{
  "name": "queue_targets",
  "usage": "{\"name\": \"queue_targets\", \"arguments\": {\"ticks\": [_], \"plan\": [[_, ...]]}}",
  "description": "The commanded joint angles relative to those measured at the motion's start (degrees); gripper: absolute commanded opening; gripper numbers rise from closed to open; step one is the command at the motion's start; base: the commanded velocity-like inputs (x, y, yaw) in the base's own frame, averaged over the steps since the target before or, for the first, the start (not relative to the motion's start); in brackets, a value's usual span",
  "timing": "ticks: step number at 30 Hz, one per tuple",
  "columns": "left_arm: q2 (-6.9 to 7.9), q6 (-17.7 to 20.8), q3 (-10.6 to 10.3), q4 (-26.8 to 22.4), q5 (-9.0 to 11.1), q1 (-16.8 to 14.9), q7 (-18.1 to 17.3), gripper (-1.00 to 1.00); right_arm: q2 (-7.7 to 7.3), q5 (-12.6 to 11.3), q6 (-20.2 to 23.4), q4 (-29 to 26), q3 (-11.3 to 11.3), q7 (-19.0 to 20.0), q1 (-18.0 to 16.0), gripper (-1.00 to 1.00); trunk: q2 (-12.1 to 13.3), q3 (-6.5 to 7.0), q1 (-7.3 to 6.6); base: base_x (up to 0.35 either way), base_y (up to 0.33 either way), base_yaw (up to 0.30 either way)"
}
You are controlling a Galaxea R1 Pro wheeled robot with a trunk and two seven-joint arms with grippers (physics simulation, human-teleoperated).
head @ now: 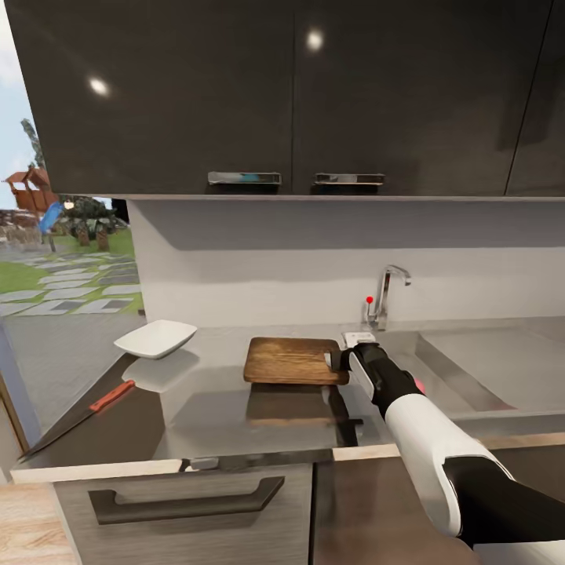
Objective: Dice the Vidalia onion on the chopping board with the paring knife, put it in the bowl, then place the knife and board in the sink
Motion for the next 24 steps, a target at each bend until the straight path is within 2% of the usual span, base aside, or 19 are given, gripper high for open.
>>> {"name": "queue_targets", "arguments": {"ticks": [1, 13, 24], "plan": [[0.0, -0.1, 0.0, 0.0, 0.1, 0.0, 0.0, 1.0, 0.04, 0.0, 0.3, 0.0, 0.0, -0.1, 0.0, -1.0, 0.0, -0.06, 0.0, 0.003, -0.004, 0.0], [-0.09, -0.1, 0.0, 0.0, 0.0, 0.0, -0.1, 1.0, -0.03, 0.0, 0.3, 0.1, 0.1, -0.1, 0.0, -1.0, 0.0, -0.06, 0.0, 0.0, -0.001, 0.0], [-0.09, -0.1, 0.0, 0.0, 0.1, 0.0, -0.1, 1.0, -0.03, 0.0, 0.4, 0.7, 0.1, -0.2, 0.0, -1.0, 4.4, 1.92, -2.42, 0.0, 0.0, 0.0]]}}
